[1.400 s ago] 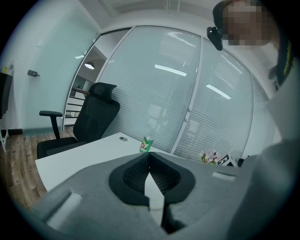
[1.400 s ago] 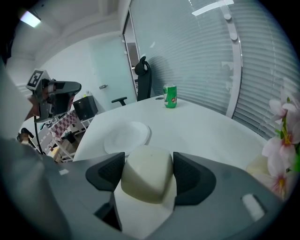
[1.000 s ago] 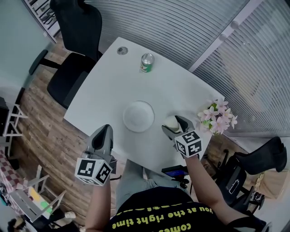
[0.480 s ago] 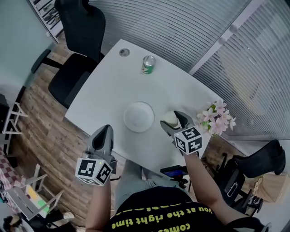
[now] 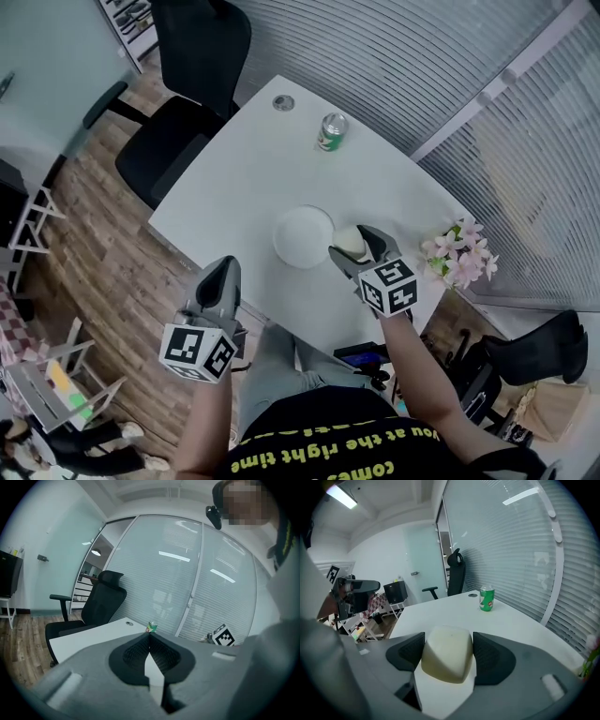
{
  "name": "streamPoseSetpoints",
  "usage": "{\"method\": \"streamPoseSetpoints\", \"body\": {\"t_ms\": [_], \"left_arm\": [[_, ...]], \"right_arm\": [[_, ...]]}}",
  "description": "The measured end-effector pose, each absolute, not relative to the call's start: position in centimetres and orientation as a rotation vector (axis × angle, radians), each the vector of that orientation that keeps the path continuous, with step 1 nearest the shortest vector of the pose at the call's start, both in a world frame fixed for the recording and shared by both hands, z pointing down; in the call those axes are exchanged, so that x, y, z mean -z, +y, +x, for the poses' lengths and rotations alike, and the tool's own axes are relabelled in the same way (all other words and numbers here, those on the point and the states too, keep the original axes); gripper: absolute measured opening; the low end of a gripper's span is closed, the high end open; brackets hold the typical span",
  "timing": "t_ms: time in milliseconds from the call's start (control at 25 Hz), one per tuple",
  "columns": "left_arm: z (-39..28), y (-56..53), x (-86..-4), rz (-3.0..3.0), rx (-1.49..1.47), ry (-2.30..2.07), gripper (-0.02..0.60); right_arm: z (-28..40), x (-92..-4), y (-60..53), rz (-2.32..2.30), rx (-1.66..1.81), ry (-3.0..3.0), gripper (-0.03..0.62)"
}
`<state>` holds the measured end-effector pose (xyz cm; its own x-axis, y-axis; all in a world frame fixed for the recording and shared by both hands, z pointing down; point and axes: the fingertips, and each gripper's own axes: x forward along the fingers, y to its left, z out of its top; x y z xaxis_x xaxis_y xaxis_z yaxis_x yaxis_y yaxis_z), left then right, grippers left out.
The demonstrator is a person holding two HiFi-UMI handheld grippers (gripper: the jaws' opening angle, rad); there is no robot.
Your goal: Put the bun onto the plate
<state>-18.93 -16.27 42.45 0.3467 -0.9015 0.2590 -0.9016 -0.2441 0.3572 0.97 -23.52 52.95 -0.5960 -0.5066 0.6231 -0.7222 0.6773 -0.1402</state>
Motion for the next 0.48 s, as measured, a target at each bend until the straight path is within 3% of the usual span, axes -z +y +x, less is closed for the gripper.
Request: {"method": "streamPoseSetpoints", "body": {"t_ms": [480], "left_arm": [[-20.7,-14.5,-43.2,2.117,0.0,-1.623,0.002]], "right_arm": [[-3.9,-53.6,-23.9,0.823,-0.499,-2.385,0.327]]}}
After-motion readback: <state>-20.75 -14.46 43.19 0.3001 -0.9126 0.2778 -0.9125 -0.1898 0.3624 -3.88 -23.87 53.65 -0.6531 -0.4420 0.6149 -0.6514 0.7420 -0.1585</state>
